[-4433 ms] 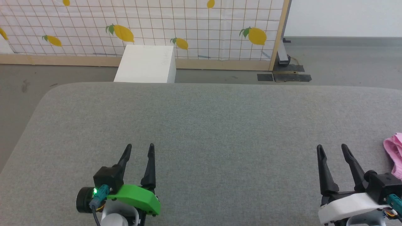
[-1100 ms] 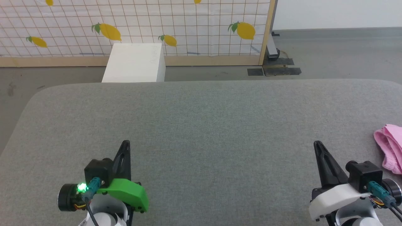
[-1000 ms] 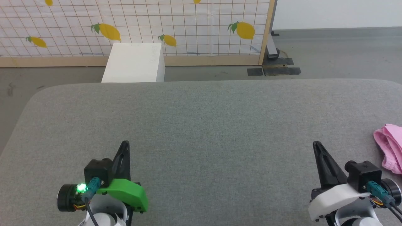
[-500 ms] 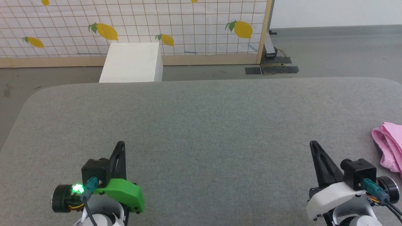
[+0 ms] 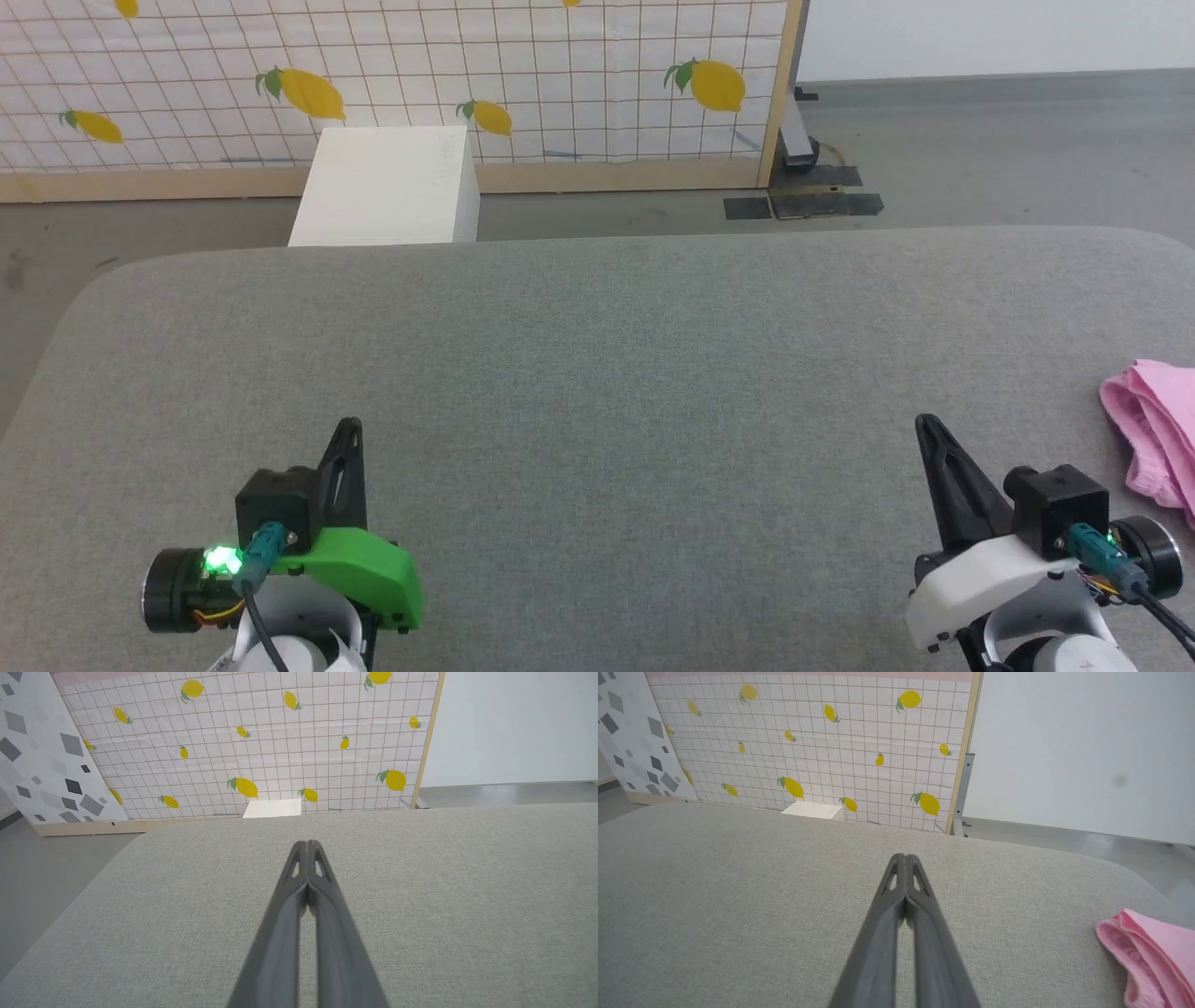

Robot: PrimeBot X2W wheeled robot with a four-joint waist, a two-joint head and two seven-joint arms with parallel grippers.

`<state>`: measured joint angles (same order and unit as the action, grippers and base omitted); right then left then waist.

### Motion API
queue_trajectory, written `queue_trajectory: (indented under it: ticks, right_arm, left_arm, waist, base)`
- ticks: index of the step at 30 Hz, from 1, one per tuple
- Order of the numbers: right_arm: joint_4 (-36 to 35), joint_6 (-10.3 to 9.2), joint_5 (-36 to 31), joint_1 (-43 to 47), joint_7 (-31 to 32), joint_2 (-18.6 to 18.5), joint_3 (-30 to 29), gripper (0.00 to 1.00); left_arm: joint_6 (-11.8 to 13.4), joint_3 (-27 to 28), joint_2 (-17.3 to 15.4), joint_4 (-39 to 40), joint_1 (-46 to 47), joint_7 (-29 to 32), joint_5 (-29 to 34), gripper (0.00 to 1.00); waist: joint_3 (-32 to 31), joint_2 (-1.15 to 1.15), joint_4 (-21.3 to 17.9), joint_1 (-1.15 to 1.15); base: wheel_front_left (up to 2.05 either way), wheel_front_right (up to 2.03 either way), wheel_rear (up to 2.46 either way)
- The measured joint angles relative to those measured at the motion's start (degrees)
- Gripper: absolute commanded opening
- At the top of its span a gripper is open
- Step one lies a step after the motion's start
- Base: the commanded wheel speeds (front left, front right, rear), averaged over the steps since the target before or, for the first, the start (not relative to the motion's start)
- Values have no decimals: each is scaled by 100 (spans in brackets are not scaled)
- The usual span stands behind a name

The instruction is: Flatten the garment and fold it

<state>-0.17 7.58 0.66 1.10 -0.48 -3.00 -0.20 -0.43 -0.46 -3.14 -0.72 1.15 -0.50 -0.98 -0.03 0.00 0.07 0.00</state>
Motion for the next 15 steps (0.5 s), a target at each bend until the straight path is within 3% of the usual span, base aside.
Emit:
queue_trajectory:
  ticks: [15]
  right_arm:
    - [4,0,-30,-7,48,1,10,0]
  left_arm:
    - [4,21,0,53,-34,41,38,0]
  waist:
    - [3,0,-8,0]
  base:
    - [0,0,0]
